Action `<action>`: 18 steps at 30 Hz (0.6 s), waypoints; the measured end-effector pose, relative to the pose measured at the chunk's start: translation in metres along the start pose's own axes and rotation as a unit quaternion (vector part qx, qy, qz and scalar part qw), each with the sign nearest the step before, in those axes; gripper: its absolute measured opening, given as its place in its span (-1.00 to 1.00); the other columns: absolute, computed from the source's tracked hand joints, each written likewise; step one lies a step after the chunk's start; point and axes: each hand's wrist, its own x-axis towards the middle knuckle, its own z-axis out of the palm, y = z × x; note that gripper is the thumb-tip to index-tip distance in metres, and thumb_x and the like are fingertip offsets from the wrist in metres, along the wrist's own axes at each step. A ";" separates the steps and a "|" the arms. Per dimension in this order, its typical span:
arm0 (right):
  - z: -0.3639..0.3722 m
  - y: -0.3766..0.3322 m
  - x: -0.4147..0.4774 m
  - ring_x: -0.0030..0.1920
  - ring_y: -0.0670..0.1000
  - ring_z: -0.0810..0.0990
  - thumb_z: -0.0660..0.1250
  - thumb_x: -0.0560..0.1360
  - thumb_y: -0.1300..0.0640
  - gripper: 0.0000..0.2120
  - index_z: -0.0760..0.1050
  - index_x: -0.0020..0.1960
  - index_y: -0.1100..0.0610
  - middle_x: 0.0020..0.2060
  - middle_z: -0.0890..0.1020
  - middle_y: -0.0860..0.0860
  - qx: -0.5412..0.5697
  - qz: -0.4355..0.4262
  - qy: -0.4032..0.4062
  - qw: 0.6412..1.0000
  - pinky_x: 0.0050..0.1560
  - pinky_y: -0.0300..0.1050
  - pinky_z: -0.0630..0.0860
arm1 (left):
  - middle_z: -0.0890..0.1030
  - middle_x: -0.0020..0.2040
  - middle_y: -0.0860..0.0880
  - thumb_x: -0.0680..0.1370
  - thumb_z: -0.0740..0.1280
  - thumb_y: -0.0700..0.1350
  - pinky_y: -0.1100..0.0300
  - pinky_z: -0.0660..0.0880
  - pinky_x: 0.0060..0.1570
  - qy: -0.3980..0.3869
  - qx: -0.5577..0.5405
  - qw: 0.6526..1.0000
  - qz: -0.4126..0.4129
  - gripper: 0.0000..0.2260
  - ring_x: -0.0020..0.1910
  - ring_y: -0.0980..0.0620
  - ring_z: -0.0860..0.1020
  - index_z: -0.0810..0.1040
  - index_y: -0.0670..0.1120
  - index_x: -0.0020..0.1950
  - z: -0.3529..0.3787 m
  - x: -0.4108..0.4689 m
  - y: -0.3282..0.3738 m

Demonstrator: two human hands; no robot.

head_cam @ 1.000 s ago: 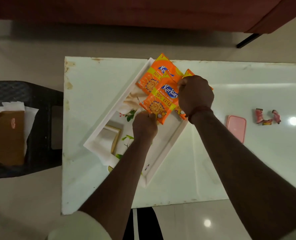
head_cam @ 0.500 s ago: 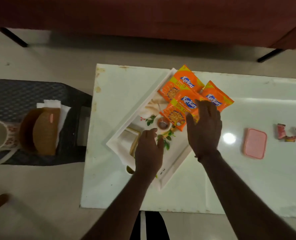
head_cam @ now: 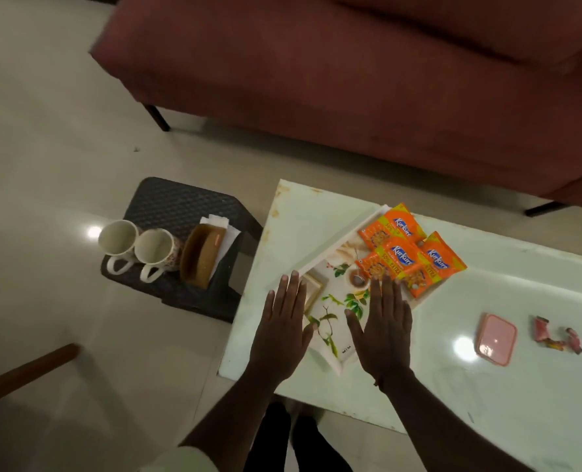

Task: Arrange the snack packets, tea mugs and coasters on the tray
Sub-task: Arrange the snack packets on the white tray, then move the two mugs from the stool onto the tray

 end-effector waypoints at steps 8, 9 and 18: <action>-0.065 -0.043 -0.039 0.60 0.12 -0.02 0.18 0.58 -0.20 -0.27 0.03 0.60 0.11 0.60 0.07 0.09 -0.007 -0.012 -0.003 1.000 0.52 0.21 0.08 | 0.03 0.60 -0.14 0.56 0.18 0.18 -0.14 0.20 0.47 -0.021 -0.002 1.000 -0.015 -0.31 0.58 -0.13 0.01 0.06 -0.13 0.57 -0.065 -0.052 -0.004; -0.071 -0.048 -0.044 0.60 0.13 -0.01 0.20 0.57 -0.20 -0.26 0.04 0.60 0.12 0.60 0.07 0.09 -0.008 -0.014 -0.004 1.000 0.52 0.21 0.09 | 0.05 0.60 -0.15 0.56 0.17 0.18 -0.15 0.21 0.47 -0.020 0.000 1.000 -0.017 -0.31 0.58 -0.13 0.02 0.07 -0.13 0.57 -0.071 -0.056 -0.003; -0.109 -0.098 -0.070 0.60 0.11 -0.03 0.09 0.56 -0.24 -0.27 0.01 0.60 0.10 0.60 0.05 0.07 0.026 -0.062 -0.008 0.998 0.54 0.21 0.07 | 0.02 0.60 -0.16 0.57 0.11 0.22 -0.11 0.15 0.50 0.023 0.008 0.999 -0.038 -0.31 0.58 -0.13 0.01 0.03 -0.14 0.57 -0.139 -0.078 -0.004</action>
